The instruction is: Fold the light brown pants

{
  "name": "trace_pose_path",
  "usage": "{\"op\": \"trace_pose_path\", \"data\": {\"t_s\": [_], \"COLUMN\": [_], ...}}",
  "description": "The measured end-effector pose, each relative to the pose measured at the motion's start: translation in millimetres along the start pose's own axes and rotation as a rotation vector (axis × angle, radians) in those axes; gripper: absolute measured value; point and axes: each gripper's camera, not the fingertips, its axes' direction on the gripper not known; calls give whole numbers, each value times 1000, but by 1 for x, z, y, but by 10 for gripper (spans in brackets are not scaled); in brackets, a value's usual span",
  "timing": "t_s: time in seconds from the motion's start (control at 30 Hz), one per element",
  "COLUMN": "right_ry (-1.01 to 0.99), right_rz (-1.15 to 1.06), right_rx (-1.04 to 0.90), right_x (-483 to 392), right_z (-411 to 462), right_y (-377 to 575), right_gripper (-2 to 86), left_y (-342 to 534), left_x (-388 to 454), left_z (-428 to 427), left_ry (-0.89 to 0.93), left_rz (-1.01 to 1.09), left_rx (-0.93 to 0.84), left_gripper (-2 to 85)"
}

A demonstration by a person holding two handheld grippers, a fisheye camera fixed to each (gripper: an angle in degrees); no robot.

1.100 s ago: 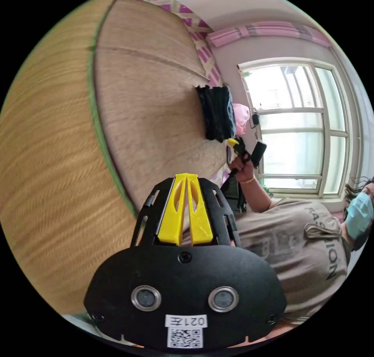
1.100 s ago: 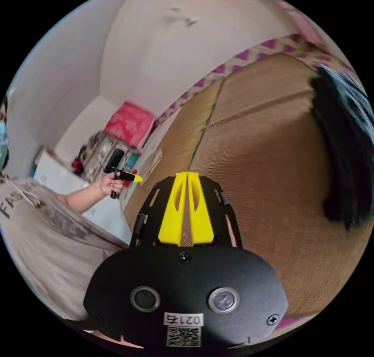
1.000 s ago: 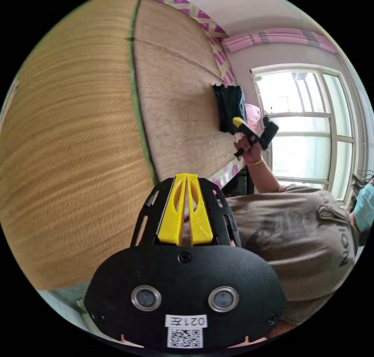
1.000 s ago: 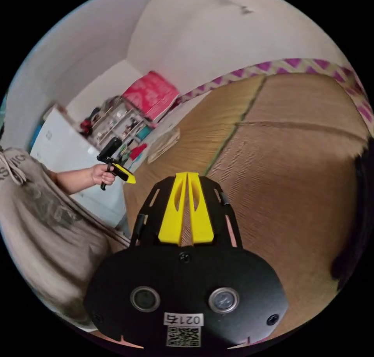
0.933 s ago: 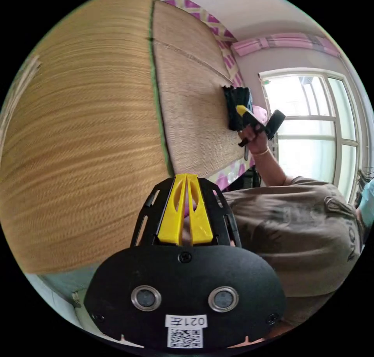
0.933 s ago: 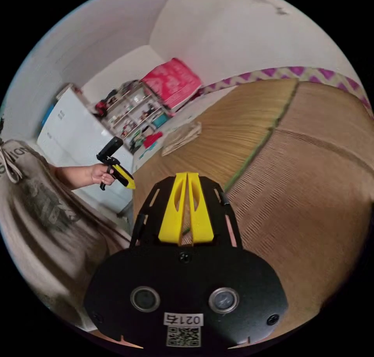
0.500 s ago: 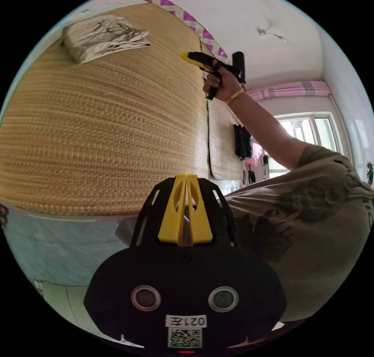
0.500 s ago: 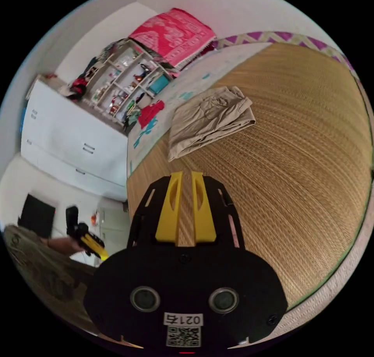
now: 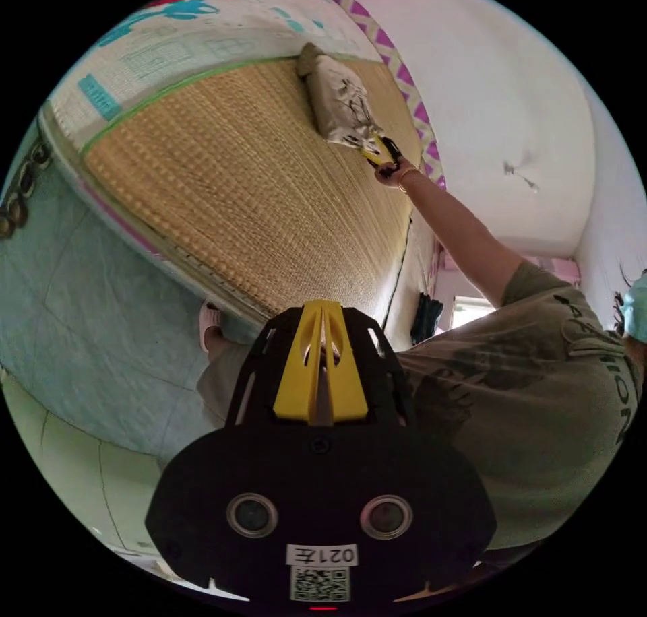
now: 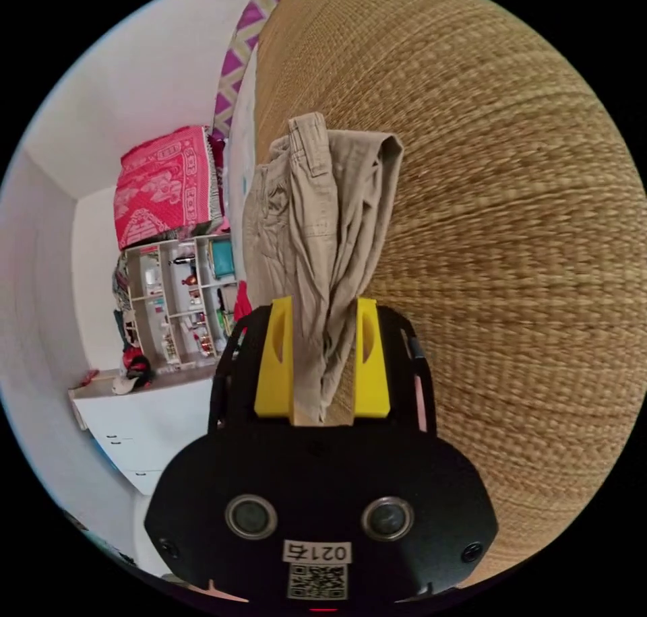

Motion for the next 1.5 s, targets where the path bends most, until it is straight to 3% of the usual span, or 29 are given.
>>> {"op": "trace_pose_path", "data": {"t_s": [0.1,0.2,0.37,0.47,0.67,0.73,0.9,1.0,1.13,1.33,1.5], "right_ry": [-20,81,33,12,3,19,36,8,-102,-87,-41], "right_rz": [10,10,-25,9,186,275,472,549,486,503,490], "right_rx": [-14,-24,27,79,348,499,864,965,818,969,964], "right_x": [-4,-5,-5,26,153,207,282,307,316,294,291], "right_z": [20,18,-54,-147,-413,-520,-655,-674,-678,-732,-776], "right_y": [-8,-10,2,18,116,180,331,396,416,466,430], "right_gripper": [100,35,14,11,11,12,19,34,126,86,91], "left_y": [2,-3,-33,-66,-136,-151,-176,-178,-176,-179,-191], "left_x": [-18,-26,-16,-1,50,68,117,136,147,147,149], "left_z": [-3,0,24,51,115,138,198,223,246,267,274], "left_ry": [-53,-55,-89,-89,-53,-48,-74,-71,-89,-99,-64], "left_rz": [-34,-36,39,113,277,325,450,491,520,498,421], "left_rx": [23,35,-17,-69,-183,-231,-354,-399,-456,-511,-501], "left_gripper": [-9,-9,-9,-9,-9,-9,-9,-9,-9,-9,-9]}}
